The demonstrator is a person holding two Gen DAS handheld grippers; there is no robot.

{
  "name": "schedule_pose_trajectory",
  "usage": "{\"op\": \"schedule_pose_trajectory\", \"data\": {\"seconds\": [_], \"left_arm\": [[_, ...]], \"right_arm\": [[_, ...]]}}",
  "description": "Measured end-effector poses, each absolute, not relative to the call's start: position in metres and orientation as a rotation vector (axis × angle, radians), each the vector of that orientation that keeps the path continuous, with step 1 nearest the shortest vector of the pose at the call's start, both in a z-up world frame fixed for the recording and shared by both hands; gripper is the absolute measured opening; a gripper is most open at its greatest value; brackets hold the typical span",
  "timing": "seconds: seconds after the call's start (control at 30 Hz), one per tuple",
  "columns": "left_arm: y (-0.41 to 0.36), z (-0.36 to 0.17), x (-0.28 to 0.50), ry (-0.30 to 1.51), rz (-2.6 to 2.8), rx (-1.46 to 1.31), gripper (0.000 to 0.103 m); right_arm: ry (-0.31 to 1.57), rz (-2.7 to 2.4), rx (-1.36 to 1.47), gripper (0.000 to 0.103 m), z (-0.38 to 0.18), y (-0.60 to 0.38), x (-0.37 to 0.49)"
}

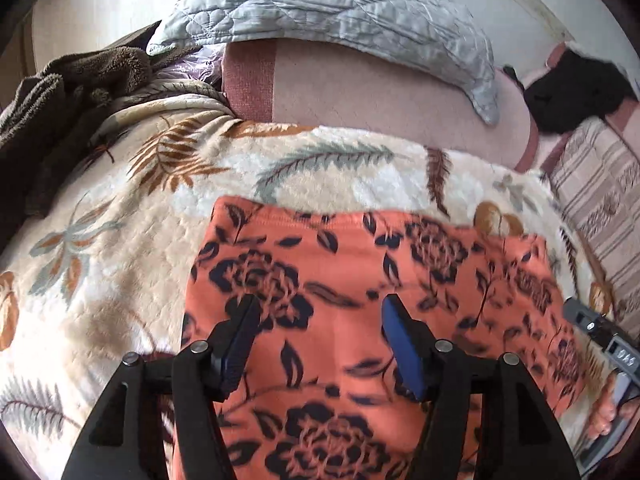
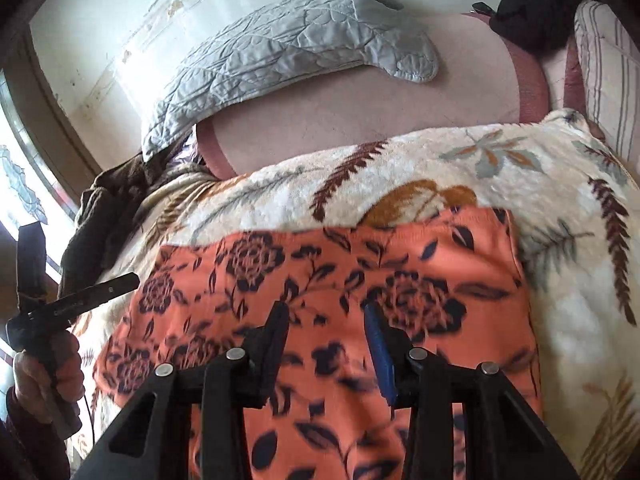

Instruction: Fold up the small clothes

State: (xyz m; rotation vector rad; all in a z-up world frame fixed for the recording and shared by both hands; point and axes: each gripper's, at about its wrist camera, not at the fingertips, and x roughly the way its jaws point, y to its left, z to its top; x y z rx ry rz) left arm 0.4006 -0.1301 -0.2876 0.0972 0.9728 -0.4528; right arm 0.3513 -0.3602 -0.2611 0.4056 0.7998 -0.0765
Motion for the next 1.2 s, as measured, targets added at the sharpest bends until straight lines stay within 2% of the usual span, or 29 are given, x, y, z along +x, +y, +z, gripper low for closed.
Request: {"op": "schedule_pose_trajectory", "data": {"seconds": [0.13, 0.2, 0.23, 0.37, 0.47, 0.57, 0.67, 0.8, 0.83, 0.9, 1.0, 1.2], "left_arm": [[-0.133, -0.333, 0.358, 1.099, -0.379, 0.222, 0.068], [-0.141, -0.336, 0.337, 1.057, -0.338, 0.342, 0.068], [-0.146, -0.329, 0.326, 1.04, -0.319, 0.398, 0.068], [-0.141, -0.278, 0.27, 1.001, -0.414, 0.336, 0.068], [-0.142, -0.248, 0.215, 0.946, -0.483, 0.336, 0.069], [-0.143, -0.228, 0.159, 0.88, -0.558, 0.331, 0.073], [-0.136, -0.214, 0.108, 0.808, -0.596, 0.326, 0.083], [-0.132, -0.202, 0.066, 0.741, -0.62, 0.337, 0.084], [-0.131, -0.2, 0.061, 0.726, -0.618, 0.336, 0.084], [-0.127, -0.194, 0.058, 0.703, -0.625, 0.309, 0.092], [-0.122, -0.191, 0.072, 0.696, -0.591, 0.252, 0.099], [-0.089, -0.226, 0.153, 0.815, -0.371, 0.134, 0.099]], "right_arm": [[0.861, -0.116, 0.428, 0.045, -0.281, -0.333, 0.296], [1.021, -0.128, 0.45, 0.046, -0.314, -0.326, 0.284], [1.042, -0.146, 0.45, 0.043, -0.319, -0.323, 0.271], [0.907, -0.126, 0.524, 0.045, -0.27, -0.318, 0.196], [0.781, -0.144, 0.523, 0.054, -0.228, -0.316, 0.128], [0.699, -0.173, 0.496, 0.054, -0.198, -0.315, 0.072], [0.638, -0.215, 0.469, 0.054, -0.179, -0.313, 0.026], [0.573, -0.252, 0.476, 0.059, -0.166, -0.316, -0.02], [0.558, -0.253, 0.481, 0.061, -0.164, -0.316, -0.027], [0.534, -0.248, 0.493, 0.066, -0.163, -0.316, -0.035], [0.528, -0.226, 0.527, 0.067, -0.167, -0.316, -0.026], [0.595, -0.162, 0.595, 0.067, -0.199, -0.316, 0.041]]}}
